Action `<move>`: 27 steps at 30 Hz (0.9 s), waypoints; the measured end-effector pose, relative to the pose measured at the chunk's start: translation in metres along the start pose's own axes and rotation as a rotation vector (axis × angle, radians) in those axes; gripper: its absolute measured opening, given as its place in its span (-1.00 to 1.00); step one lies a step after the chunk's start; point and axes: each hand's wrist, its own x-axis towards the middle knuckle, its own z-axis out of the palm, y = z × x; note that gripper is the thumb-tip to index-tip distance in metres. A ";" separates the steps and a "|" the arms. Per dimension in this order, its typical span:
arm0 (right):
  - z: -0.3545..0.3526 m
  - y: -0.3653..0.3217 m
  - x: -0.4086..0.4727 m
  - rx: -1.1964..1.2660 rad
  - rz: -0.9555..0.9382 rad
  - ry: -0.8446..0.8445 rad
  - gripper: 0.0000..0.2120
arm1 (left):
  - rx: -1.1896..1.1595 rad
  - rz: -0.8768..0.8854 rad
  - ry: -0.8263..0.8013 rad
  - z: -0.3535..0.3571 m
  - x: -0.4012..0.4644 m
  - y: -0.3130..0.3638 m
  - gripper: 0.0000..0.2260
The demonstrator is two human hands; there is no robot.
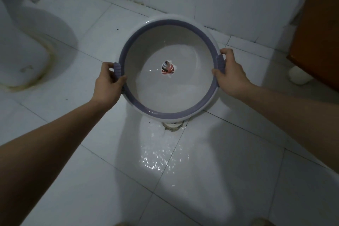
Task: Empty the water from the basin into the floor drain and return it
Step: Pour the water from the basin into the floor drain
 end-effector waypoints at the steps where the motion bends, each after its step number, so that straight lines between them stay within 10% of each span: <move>1: 0.000 0.000 0.000 -0.002 -0.002 0.000 -0.53 | 0.000 0.005 0.000 0.000 0.000 0.000 -0.67; 27: 0.000 -0.001 -0.005 -0.021 -0.016 0.013 -0.55 | 0.020 0.026 -0.004 -0.003 0.001 0.000 -0.69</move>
